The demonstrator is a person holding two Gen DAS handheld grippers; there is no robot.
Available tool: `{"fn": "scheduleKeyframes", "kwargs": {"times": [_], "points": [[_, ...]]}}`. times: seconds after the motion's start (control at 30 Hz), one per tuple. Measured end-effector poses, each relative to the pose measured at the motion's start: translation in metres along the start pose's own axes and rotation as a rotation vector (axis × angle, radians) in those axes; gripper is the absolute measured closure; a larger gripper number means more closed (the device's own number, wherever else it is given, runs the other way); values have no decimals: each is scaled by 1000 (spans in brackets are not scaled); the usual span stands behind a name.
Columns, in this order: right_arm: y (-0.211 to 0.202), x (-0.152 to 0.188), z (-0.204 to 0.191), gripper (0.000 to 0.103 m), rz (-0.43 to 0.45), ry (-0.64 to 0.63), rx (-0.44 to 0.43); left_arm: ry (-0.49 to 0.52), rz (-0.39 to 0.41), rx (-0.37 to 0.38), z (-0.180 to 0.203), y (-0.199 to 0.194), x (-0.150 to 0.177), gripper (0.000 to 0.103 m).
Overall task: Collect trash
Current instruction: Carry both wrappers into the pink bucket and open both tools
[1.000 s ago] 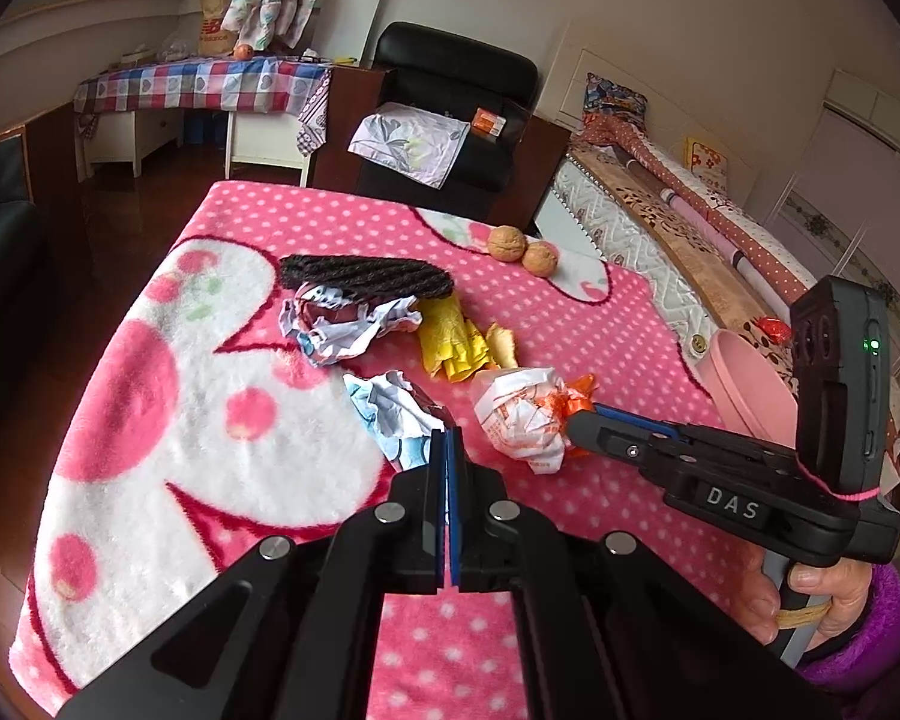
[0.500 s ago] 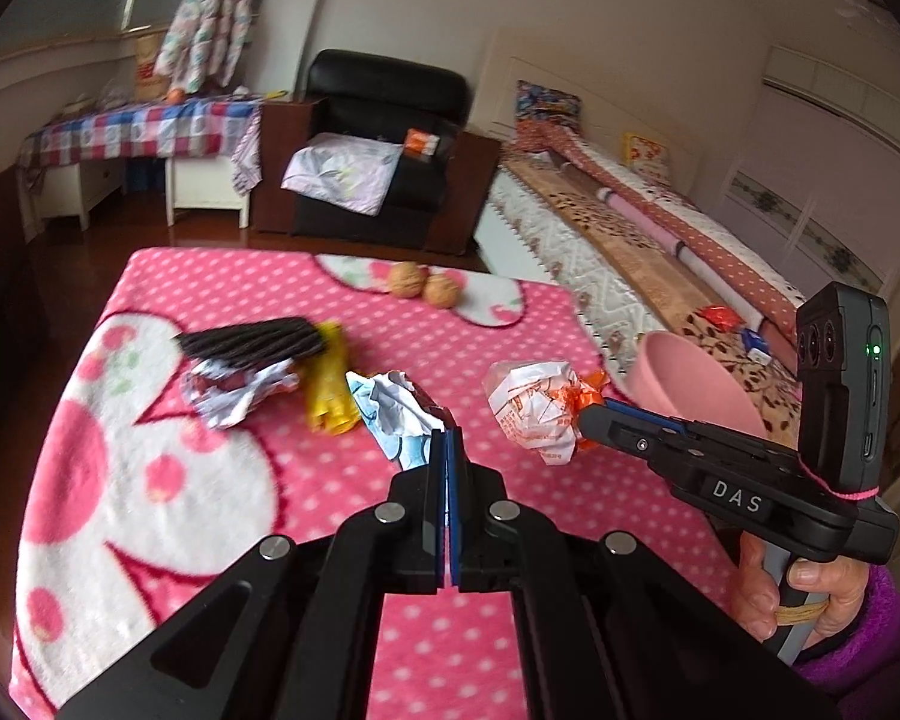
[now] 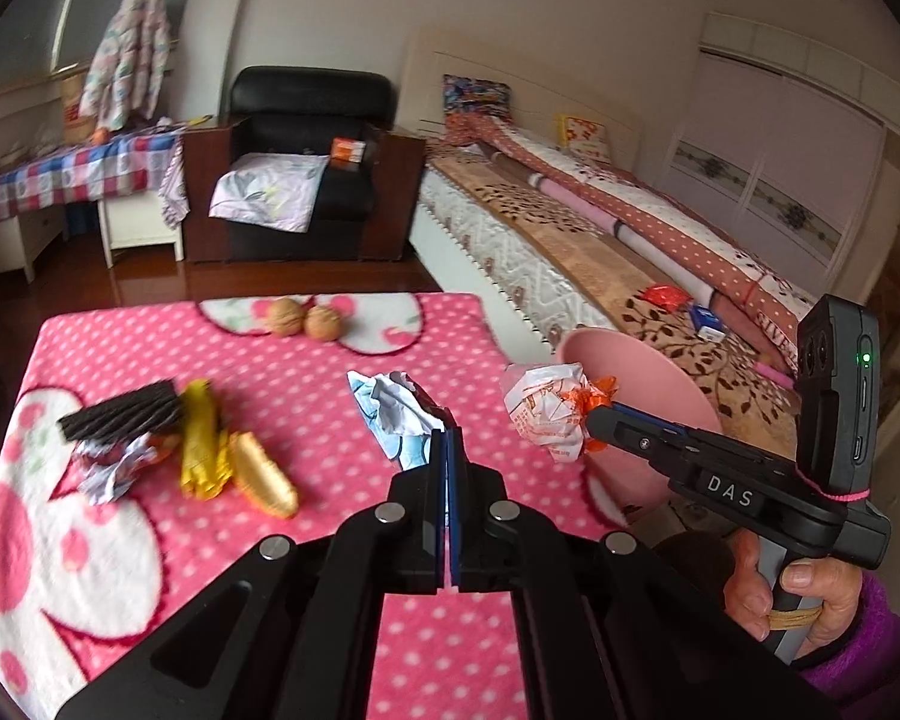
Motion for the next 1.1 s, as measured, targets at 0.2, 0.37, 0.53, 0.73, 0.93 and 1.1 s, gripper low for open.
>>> {"fn": "scheduleKeyframes", "kwargs": {"times": [0.2, 0.37, 0.53, 0.73, 0.93, 1.1], "points": [[-12, -3, 28, 89, 38, 45, 43, 46, 5, 37, 27, 14, -13, 103], [-23, -7, 54, 89, 66, 85, 87, 83, 12, 82, 55, 28, -25, 103], [-31, -10, 74, 89, 92, 112, 133, 126, 15, 131, 85, 44, -33, 103], [-36, -11, 96, 89, 101, 139, 177, 165, 4, 164, 113, 66, -39, 103], [-34, -10, 112, 89, 96, 163, 201, 181, -23, 187, 133, 92, -41, 103], [-31, -9, 122, 89, 88, 180, 215, 198, -48, 197, 144, 111, -39, 103]]}}
Point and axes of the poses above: each gripper's, at about its wrist camera, not at the fingertips, and y roughly the way its jaws point, z to its right, x to its underside, the point moved 2 cm from there along y, roughly the way its jaws point, and after that the axes turned 3 degrees about z, right-handed, at the moved point
